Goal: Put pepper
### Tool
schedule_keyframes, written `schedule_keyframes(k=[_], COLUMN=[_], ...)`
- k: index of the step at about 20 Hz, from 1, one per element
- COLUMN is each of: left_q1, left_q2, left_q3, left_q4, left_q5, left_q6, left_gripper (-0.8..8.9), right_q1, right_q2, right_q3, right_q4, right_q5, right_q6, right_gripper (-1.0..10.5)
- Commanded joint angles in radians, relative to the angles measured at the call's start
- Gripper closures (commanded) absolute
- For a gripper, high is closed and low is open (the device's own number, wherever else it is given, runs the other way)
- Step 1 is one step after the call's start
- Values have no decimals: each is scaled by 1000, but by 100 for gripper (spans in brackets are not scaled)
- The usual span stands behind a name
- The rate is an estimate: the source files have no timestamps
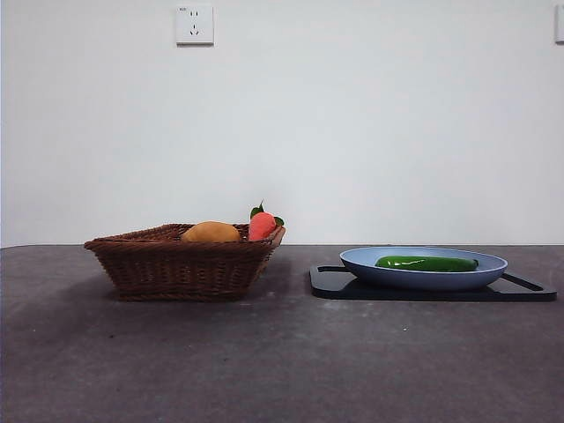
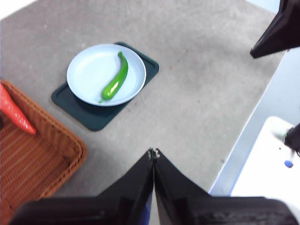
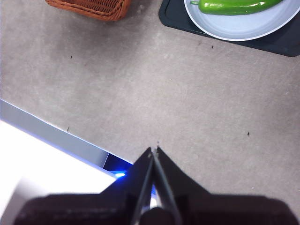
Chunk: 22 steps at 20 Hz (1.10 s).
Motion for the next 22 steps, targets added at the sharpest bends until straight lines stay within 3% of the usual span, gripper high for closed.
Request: schedule_keyframes(k=[1,3,5,7,11,14,17,22], left_q1=[-5,-5,16,81,285,478,640,823], left_q2=[9,9,3,-16,-113,-268,-441,-714], left_q3=[23,23,23,21,-55,-272,-531,-889], left_q4=[42,63,82,167,453,746,967,1034], left_q5=[-2,-3,-27,-68,-25,50,54,49], left_q6=[8,8,69,88,124,123,116,116], left_gripper=[807,807,807,805,805,805,805,805], right_q1=[2,2,2,2,2,2,2,2], right_q2=[6,6,6,7,7,7,7,7], right_q3=[18,18,18,18,18,18,18,18], right_q4=[6,7,7,7,7,7,7,7], right_q5=[3,3,3,3,3,3,3,3], right_q6=[6,6,6,6,6,6,6,6], right_gripper=[936,936,936,936,936,936,936,936])
